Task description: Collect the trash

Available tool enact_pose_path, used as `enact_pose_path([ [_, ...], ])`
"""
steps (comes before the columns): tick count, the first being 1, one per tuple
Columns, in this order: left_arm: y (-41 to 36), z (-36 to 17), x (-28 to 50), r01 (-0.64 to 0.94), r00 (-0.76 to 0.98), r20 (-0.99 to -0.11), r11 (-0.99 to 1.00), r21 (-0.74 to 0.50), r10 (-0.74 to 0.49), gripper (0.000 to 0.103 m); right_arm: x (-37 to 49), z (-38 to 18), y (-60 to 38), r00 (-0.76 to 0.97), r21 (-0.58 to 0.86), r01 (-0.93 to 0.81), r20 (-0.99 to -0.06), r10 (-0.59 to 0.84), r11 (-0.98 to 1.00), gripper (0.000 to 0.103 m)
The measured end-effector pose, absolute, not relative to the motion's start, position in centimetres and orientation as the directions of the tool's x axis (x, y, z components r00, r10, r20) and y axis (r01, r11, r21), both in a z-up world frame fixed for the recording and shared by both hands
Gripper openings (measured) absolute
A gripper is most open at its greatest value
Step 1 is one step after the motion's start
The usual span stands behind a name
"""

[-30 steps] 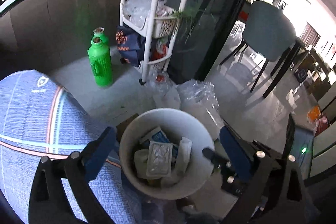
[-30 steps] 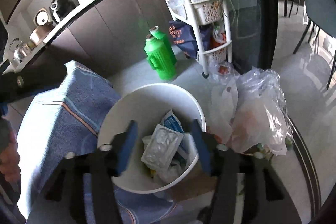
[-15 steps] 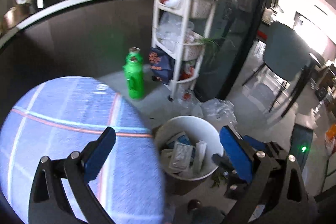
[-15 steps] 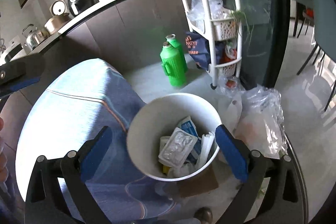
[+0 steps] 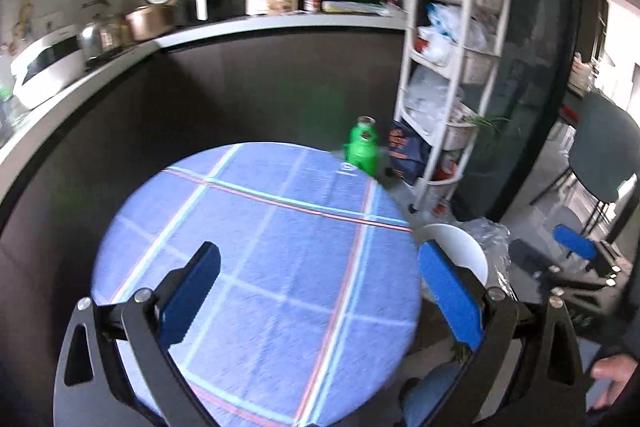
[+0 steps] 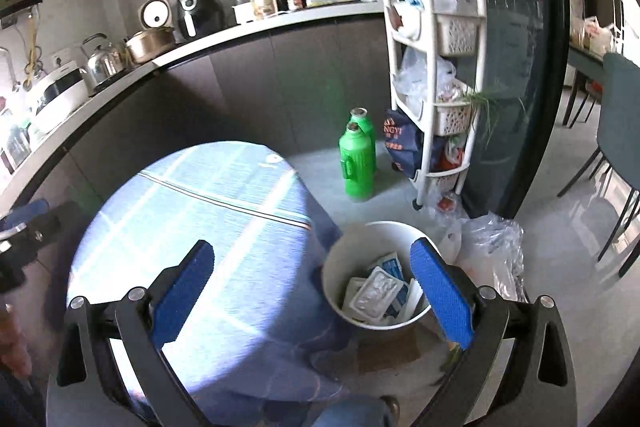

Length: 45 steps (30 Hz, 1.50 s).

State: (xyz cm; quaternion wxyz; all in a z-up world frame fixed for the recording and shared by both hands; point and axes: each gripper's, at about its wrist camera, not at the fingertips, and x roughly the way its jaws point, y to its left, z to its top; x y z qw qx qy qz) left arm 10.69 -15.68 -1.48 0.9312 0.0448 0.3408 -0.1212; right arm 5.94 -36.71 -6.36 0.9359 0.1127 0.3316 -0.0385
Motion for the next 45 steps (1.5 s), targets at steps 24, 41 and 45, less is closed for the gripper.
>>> enact_pose_path([
  [24, -5.2, 2.8, 1.6, 0.084, 0.799, -0.597, 0.996, -0.004, -0.07, 0.099, -1.3, 3.0, -23.8, 0.835, -0.044, 0.083, -0.542, -0.093, 0.996, 0.094],
  [41, -5.2, 3.0, 1.7, 0.087, 0.799, -0.597, 0.996, -0.011, -0.076, 0.099, -1.1, 3.3, -23.2, 0.836, -0.045, 0.085, -0.54, -0.096, 0.995, 0.094],
  [45, -5.2, 3.0, 1.7, 0.087, 0.797, -0.599, 0.996, -0.012, -0.077, 0.099, -1.1, 3.3, -23.2, 0.834, -0.045, 0.087, -0.543, -0.098, 0.995, 0.094],
])
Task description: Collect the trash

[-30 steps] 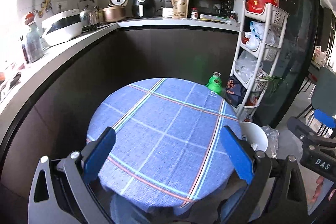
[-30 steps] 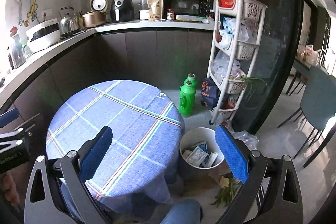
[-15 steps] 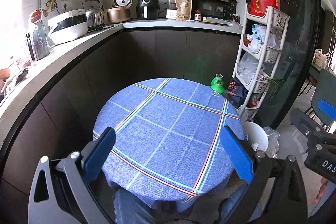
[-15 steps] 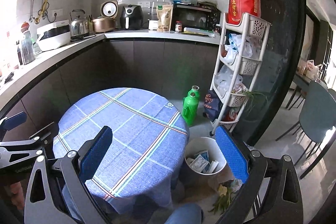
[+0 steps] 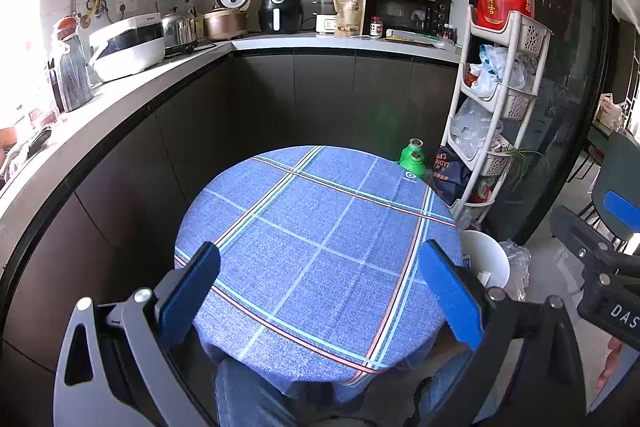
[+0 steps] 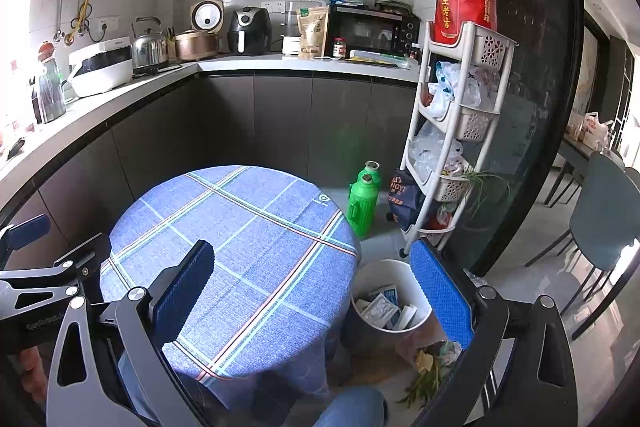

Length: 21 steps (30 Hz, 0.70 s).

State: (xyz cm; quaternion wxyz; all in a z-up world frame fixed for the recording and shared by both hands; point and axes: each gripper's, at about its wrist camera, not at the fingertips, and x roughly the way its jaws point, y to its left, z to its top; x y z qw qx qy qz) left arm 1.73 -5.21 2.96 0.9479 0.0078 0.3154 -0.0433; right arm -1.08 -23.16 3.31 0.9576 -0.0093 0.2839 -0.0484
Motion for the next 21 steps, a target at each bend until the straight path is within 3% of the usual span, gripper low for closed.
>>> enact_pose_path([
  [21, -5.21, 2.47, 1.81, 0.087, 0.793, -0.604, 0.996, -0.022, -0.082, 0.099, -0.75, 3.07, -22.9, 0.833, -0.045, 0.086, -0.545, -0.097, 0.995, 0.094],
])
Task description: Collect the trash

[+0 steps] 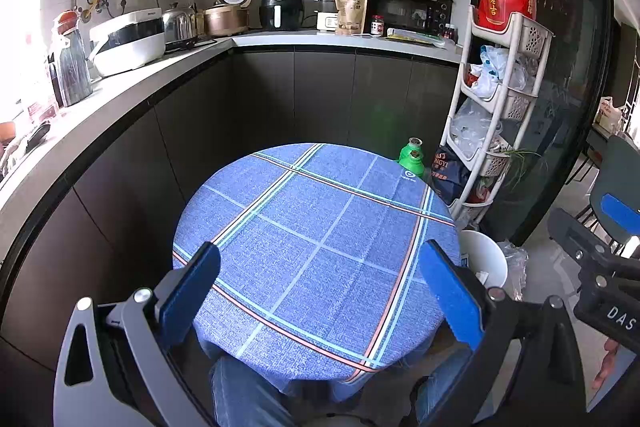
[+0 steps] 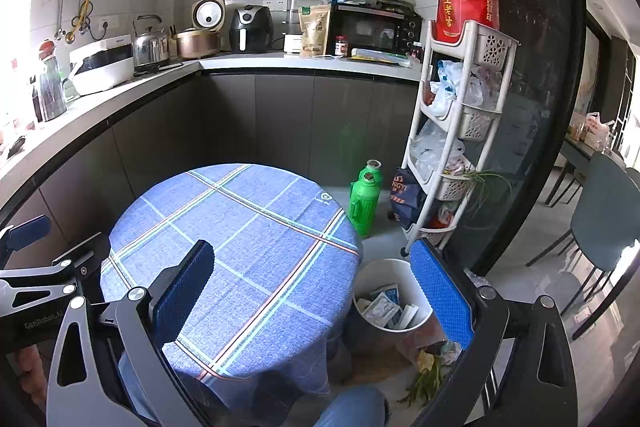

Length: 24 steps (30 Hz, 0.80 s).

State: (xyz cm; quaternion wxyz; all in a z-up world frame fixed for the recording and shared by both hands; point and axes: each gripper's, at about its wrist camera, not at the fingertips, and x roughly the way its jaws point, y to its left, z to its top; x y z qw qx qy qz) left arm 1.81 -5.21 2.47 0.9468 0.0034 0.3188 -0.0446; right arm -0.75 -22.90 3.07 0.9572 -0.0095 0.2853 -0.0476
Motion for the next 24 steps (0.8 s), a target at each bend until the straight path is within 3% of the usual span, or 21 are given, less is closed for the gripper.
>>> enact_pose_path([
  [24, -5.24, 2.56, 1.72, 0.084, 0.793, -0.604, 0.996, -0.022, -0.081, 0.099, -0.65, 3.17, -22.68, 0.832, -0.044, 0.087, -0.546, -0.097, 0.995, 0.094],
])
